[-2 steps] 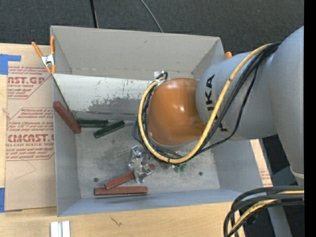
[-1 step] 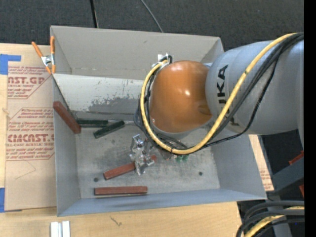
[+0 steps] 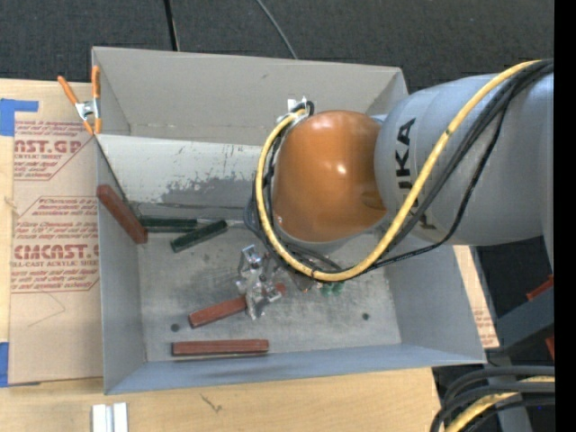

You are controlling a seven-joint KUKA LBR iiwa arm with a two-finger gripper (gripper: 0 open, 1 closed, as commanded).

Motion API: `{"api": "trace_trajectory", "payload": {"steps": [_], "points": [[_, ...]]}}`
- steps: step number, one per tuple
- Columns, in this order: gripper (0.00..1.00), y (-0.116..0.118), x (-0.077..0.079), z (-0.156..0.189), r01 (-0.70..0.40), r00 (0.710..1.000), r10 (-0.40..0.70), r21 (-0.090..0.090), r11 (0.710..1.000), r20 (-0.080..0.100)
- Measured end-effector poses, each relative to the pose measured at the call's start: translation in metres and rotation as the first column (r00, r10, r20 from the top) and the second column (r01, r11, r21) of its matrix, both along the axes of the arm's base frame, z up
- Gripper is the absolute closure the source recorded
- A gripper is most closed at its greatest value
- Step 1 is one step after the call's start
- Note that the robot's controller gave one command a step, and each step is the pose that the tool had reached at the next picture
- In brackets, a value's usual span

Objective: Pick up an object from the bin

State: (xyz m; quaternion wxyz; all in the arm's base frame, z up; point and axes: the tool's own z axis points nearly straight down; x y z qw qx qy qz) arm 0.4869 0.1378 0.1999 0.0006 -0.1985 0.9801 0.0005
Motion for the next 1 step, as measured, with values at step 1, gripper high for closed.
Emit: {"api": "trace_trajectory", "payload": {"steps": [1], "points": [[1.00, -0.0008, -0.0001, 0.0016, -0.010, 1.000, 0.010, 0.000, 1.000, -0.002]]}}
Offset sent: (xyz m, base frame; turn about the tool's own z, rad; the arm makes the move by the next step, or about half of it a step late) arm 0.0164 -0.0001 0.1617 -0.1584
